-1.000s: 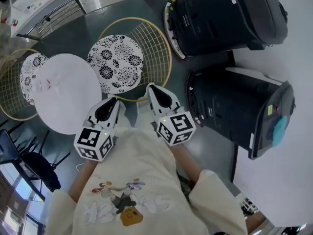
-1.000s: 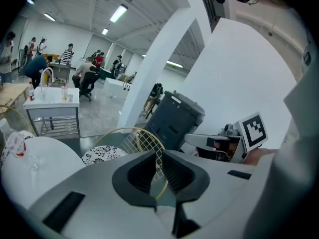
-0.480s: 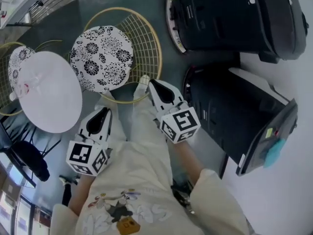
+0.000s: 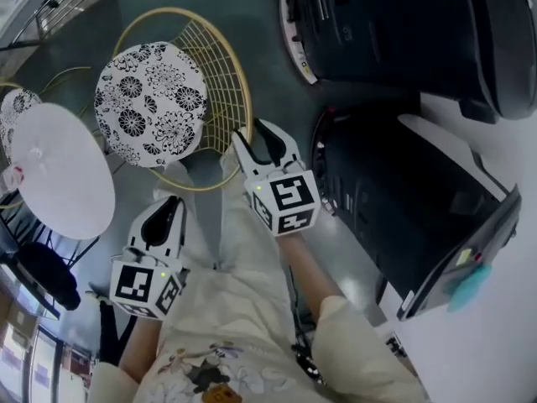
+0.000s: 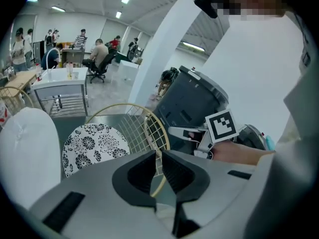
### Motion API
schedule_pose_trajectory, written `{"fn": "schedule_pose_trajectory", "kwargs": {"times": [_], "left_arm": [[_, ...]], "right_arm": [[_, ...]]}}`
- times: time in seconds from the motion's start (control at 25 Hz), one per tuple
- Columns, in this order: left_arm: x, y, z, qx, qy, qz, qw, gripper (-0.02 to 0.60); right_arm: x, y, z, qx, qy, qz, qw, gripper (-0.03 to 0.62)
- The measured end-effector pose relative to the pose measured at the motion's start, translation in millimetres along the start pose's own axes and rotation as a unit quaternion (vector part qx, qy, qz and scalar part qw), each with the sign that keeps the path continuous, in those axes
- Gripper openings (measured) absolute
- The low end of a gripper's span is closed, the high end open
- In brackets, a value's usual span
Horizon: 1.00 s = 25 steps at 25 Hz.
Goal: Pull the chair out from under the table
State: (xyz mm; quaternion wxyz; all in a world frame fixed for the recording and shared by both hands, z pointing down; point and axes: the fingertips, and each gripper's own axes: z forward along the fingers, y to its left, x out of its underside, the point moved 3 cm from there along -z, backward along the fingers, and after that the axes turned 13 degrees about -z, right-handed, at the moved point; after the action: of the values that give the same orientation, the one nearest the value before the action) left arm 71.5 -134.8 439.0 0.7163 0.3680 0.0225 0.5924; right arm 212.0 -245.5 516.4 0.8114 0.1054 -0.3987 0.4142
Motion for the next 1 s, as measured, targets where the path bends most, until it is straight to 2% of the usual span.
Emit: {"fn": "schedule_pose_trajectory", "kwargs": {"times": [0.32, 0.36, 0.4, 0.44, 0.68, 0.76, 0.84, 0.92, 1.0], "left_arm": [[10, -8, 32, -0.014, 0.013, -0.008, 0.9998, 0.046], [12, -8, 35, -0.017, 0.014, -0.009, 0.9997, 0.046], [13, -7, 38, -0.020, 0.015, -0.010, 0.9996, 0.046], [15, -6, 40, -0.023, 0.016, -0.012, 0.9995, 0.046], [25, -12, 46, -0.032, 0.034, -0.011, 0.9989, 0.046], [25, -17, 49, -0.033, 0.036, -0.007, 0.9988, 0.046], [24, -19, 51, -0.035, 0.034, -0.005, 0.9988, 0.046], [27, -18, 53, -0.038, 0.035, -0.008, 0.9986, 0.046], [32, -15, 57, -0.042, 0.040, -0.013, 0.9982, 0.046]], "right_arm": [[19, -25, 39, 0.037, 0.023, -0.014, 0.999, 0.144], [19, -30, 42, 0.044, 0.022, -0.016, 0.999, 0.123], [20, -35, 43, 0.049, 0.022, -0.023, 0.998, 0.047], [20, -38, 43, 0.049, 0.022, -0.032, 0.998, 0.026], [19, -30, 40, 0.061, 0.043, -0.079, 0.994, 0.008], [31, -40, 35, 0.080, 0.062, -0.069, 0.992, 0.008], [52, -58, 26, 0.093, 0.077, -0.031, 0.992, 0.007], [58, -62, 17, 0.070, 0.053, 0.036, 0.996, 0.008], [44, -52, 17, 0.032, 0.019, 0.059, 0.998, 0.009]]}}
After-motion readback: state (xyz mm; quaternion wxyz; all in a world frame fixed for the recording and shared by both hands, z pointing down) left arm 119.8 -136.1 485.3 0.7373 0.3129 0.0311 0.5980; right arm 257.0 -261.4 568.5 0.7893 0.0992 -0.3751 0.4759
